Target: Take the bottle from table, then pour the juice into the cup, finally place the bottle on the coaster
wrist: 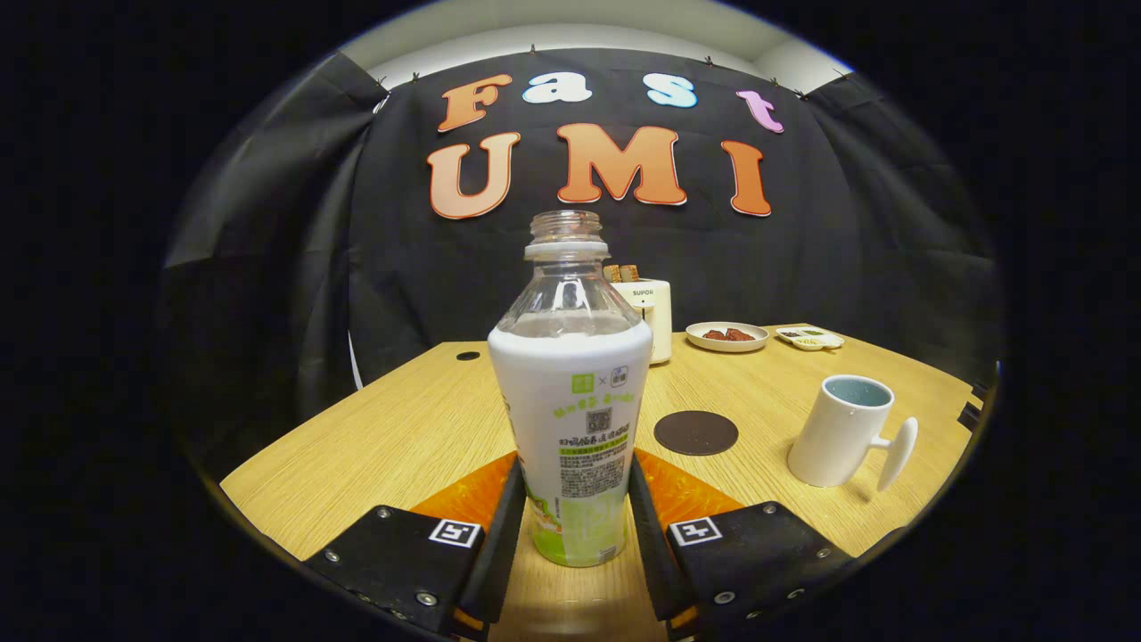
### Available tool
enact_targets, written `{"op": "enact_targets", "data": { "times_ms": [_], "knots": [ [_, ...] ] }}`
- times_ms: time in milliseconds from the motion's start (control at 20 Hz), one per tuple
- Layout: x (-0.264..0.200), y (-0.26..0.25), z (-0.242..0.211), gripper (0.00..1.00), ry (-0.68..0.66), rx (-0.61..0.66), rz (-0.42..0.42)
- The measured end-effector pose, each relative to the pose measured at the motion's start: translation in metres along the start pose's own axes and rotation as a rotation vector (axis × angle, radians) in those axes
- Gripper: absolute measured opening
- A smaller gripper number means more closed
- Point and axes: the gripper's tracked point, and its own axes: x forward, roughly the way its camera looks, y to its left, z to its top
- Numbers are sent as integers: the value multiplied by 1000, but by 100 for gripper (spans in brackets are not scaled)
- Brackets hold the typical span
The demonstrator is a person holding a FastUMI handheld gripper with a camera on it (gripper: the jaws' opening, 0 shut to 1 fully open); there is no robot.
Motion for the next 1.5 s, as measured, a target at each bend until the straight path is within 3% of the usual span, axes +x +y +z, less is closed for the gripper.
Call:
{"op": "enact_targets", "data": {
  "times_ms": [250, 700, 1500],
  "knots": [
    [0, 8, 9, 58, -23, 99, 84],
    [8, 7, 52, 58, -95, 520, 234],
    [15, -49, 71, 58, -185, 1220, 311]
  ]
}}
